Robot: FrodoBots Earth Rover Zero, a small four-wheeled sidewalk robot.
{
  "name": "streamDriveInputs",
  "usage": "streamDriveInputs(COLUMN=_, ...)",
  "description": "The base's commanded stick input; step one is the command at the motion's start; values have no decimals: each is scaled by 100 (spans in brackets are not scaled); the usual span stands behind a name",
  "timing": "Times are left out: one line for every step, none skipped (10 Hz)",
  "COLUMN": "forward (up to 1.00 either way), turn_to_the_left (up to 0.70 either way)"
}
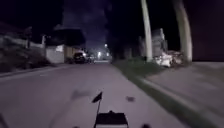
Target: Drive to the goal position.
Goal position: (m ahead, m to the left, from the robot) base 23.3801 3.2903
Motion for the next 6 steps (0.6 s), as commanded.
streamDriveInputs(forward=50, turn_to_the_left=44)
streamDriveInputs(forward=50, turn_to_the_left=45)
streamDriveInputs(forward=50, turn_to_the_left=38)
streamDriveInputs(forward=50, turn_to_the_left=30)
streamDriveInputs(forward=50, turn_to_the_left=23)
streamDriveInputs(forward=50, turn_to_the_left=16)
